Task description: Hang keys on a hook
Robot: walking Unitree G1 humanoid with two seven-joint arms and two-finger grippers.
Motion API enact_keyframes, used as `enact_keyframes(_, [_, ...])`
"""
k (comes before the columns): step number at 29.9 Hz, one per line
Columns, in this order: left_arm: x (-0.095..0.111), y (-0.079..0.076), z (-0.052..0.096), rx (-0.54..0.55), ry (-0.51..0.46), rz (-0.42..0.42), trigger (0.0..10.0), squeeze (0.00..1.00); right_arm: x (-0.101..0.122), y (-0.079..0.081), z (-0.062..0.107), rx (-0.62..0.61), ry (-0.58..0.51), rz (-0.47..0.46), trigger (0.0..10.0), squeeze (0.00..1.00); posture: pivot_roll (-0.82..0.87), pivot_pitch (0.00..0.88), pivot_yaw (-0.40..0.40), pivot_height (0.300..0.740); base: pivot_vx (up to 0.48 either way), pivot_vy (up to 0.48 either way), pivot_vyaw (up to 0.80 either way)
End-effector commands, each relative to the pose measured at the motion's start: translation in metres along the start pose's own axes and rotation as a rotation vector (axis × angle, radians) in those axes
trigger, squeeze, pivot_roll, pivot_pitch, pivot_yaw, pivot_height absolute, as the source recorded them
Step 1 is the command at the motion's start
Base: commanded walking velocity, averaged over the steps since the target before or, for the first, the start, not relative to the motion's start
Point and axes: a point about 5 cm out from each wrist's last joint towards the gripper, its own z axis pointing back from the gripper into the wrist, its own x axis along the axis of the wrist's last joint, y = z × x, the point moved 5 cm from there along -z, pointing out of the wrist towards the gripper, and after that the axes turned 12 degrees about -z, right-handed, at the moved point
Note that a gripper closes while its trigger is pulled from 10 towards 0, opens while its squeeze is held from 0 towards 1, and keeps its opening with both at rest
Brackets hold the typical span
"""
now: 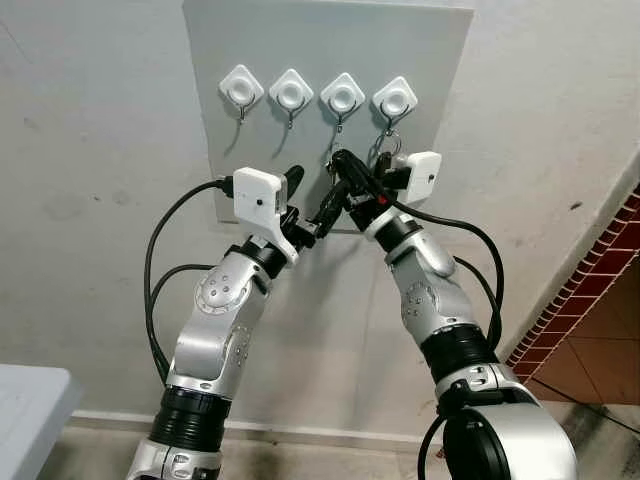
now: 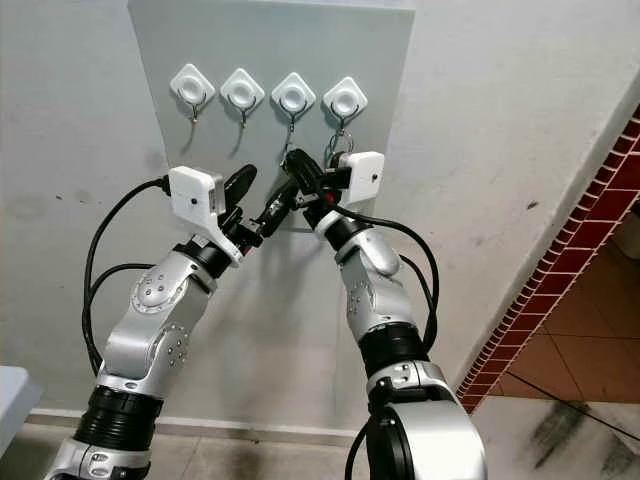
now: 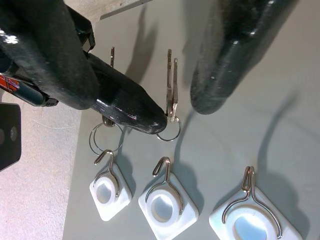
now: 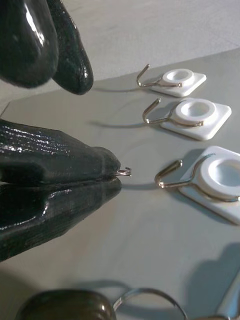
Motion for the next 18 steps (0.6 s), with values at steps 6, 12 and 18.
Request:
enact_keyframes(6, [0.000, -0.001, 0.001, -0.007, 0.015, -0.018, 10.0, 0.00, 0.014, 0.010, -0.005, 0.057, -0.053, -0.003, 10.0, 0.00, -0.03, 0.000, -0.020, 0.740, 0.000, 0.000, 0.00])
enact_keyframes(12, [0.000, -0.001, 0.000, -0.007, 0.015, -0.025, 10.0, 0.00, 0.023, 0.014, -0.006, 0.082, -0.095, -0.019, 10.0, 0.00, -0.03, 0.000, -0.019, 0.740, 0.000, 0.000, 0.00])
enact_keyframes(18, [-0.001, -0.001, 0.000, -0.010, 0.020, -0.024, 10.0, 0.00, 0.034, 0.017, -0.007, 0.108, -0.131, -0.037, 10.0, 0.00, -0.03, 0.000, -0.018, 0.740, 0.000, 0.000, 0.00])
